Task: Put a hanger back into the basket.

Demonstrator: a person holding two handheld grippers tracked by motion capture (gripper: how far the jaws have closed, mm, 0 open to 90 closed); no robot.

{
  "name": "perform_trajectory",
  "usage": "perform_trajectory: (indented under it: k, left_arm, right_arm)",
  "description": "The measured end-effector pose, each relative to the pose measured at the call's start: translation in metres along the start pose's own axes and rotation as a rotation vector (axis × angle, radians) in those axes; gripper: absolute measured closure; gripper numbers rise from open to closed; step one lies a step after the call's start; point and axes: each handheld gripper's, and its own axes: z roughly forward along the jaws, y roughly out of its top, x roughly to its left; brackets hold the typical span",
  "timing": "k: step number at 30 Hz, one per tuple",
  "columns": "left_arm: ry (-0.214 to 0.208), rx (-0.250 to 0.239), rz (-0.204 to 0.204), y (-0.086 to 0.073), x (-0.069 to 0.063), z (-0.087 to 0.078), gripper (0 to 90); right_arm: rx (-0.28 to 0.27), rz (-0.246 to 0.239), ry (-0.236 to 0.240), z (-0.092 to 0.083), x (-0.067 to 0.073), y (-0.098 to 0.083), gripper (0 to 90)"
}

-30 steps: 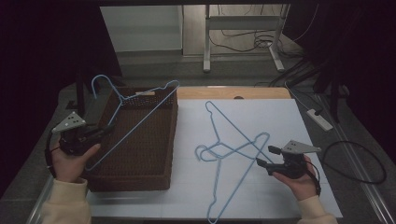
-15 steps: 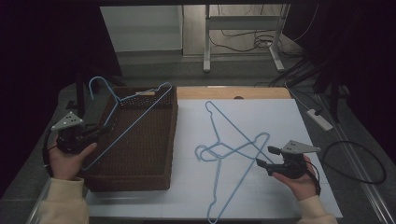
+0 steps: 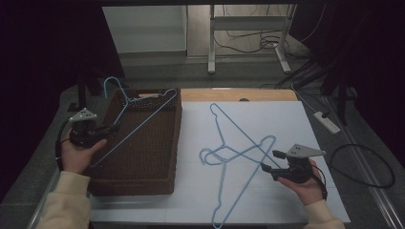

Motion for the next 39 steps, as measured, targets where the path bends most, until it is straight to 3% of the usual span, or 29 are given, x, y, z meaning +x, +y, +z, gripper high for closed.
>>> perform_trajectory:
  k: [7, 11, 13, 19, 24, 27, 28, 32, 36, 39]
  left_arm:
    - [-0.013, 0.069, -0.004, 0.001, 0.006, 0.016, 86.3]
    - [-0.025, 0.076, -0.028, -0.001, 0.013, 0.016, 86.3]
    - [-0.006, 0.117, -0.015, -0.003, 0.013, 0.019, 86.3]
    - [-0.002, 0.162, 0.028, 0.0, 0.005, 0.026, 86.3]
    - [-0.001, 0.178, 0.009, -0.003, 0.005, 0.034, 86.3]
    - [-0.009, 0.239, -0.011, -0.005, 0.007, 0.038, 86.0]
    - [-0.009, 0.239, -0.011, -0.005, 0.007, 0.038, 85.9]
    - [0.034, 0.282, 0.013, -0.004, 0.003, 0.042, 85.8]
    - [0.052, 0.365, 0.015, -0.004, 0.002, 0.05, 85.2]
    - [0.095, 0.418, 0.044, -0.005, -0.001, 0.059, 84.8]
  right_arm:
    - [-0.004, 0.002, 0.016, 0.0, 0.001, 0.001, 27.2]
    - [0.003, 0.0, 0.022, 0.001, 0.001, 0.001, 27.2]
    - [0.004, 0.001, 0.023, 0.002, 0.001, 0.001, 27.2]
    - [0.001, -0.001, 0.023, 0.001, 0.001, 0.001, 27.1]
    - [0.002, -0.001, 0.021, 0.0, 0.001, 0.001, 27.1]
    - [0.004, -0.001, 0.023, 0.001, 0.001, 0.001, 27.1]
    - [0.004, -0.001, 0.023, 0.001, 0.001, 0.001, 27.1]
    - [0.007, -0.007, 0.024, 0.001, 0.002, 0.001, 27.0]
    - [0.01, -0.006, 0.025, 0.002, 0.002, 0.001, 27.0]
    - [0.016, -0.007, 0.031, 0.002, 0.002, 0.001, 26.9]
